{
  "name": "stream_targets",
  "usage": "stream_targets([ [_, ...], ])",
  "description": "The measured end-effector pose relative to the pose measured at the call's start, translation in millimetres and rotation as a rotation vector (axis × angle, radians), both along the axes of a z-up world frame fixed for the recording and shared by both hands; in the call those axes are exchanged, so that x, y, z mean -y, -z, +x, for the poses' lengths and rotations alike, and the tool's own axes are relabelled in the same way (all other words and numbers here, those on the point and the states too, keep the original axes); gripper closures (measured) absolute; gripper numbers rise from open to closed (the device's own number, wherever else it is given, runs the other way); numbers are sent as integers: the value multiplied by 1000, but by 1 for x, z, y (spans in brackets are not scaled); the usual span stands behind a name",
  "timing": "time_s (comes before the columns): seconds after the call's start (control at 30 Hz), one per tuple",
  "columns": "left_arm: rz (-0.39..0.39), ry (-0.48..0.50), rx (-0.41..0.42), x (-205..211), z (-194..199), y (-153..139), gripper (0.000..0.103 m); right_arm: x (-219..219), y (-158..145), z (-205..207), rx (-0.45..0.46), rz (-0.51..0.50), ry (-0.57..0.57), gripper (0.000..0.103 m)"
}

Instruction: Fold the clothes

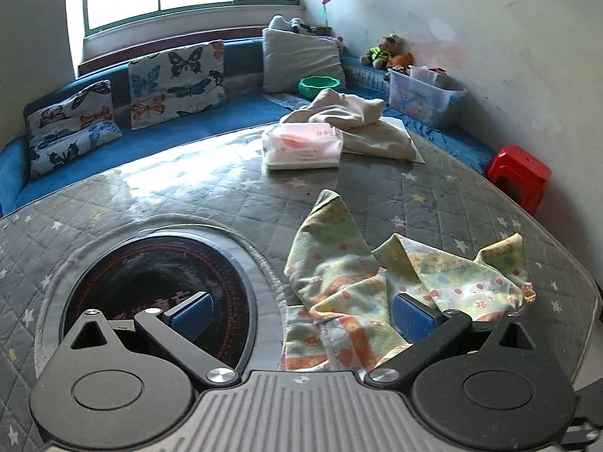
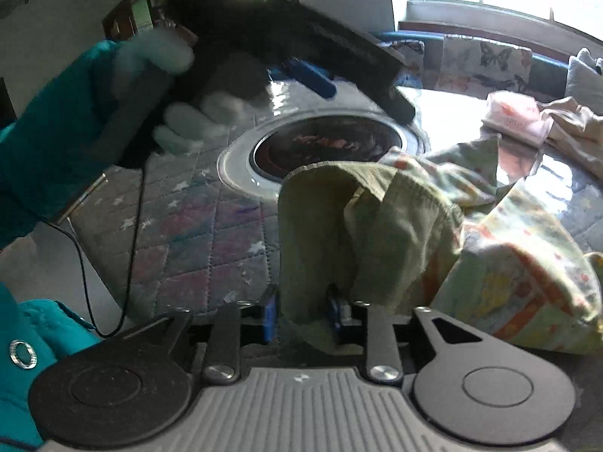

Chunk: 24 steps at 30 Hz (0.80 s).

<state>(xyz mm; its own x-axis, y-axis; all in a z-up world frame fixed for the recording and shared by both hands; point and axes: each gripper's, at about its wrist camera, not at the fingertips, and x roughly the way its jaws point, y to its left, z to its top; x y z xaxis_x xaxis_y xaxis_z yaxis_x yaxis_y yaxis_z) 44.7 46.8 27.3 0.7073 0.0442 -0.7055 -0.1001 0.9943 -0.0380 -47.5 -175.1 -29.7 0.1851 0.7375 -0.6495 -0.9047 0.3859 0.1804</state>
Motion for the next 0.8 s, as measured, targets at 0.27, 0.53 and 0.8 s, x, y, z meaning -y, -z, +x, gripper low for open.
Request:
stream_targets([
  [0.27,-9,46,-49,4,28,21,1,32,-32,8,48,84,85,57],
  [0.53,-110,87,-121,-2,43,45,19,38,-31,70,67,72,329,56],
  [0.8,-221,108,-98,-8,26,45,78,13,0,131,42,-7,462,39],
])
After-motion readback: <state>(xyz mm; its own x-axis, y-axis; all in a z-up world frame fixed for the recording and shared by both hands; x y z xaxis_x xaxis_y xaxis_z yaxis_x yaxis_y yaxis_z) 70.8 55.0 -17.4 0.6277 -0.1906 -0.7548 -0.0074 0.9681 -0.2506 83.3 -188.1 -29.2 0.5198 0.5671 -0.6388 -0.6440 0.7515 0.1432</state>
